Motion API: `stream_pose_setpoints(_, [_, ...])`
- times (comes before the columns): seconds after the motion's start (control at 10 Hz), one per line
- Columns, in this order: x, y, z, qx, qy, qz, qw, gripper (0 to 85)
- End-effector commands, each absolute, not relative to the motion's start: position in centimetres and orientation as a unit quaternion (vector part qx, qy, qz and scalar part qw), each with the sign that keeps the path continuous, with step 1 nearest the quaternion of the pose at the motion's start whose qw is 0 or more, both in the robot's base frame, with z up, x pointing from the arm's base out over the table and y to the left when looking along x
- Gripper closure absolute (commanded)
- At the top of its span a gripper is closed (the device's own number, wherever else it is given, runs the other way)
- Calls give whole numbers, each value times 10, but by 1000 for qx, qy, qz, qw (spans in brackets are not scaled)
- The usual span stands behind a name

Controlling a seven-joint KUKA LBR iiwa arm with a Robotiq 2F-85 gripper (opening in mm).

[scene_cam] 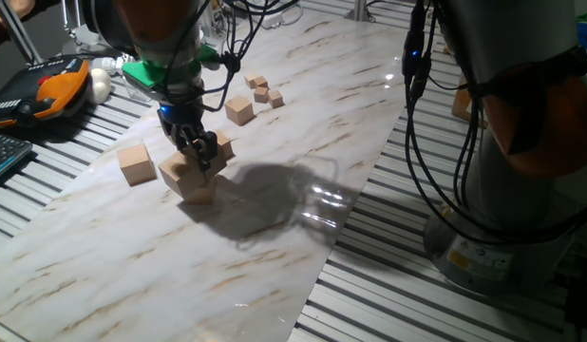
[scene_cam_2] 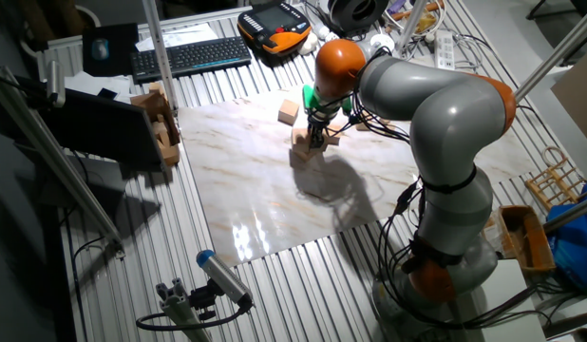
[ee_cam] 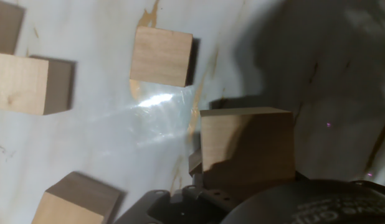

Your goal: Stack the blocks into a cross shape

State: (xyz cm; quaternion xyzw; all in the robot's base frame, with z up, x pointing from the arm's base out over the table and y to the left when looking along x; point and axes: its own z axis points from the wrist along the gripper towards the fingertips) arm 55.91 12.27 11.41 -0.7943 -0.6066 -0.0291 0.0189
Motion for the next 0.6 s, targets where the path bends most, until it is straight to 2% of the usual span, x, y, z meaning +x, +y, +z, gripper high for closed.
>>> stream_pose_setpoints(0.0, [559, 123, 114, -795, -605, -29, 19, 850])
stream_pose_setpoints(0.5, [559, 124, 114, -799, -600, -32, 25, 850])
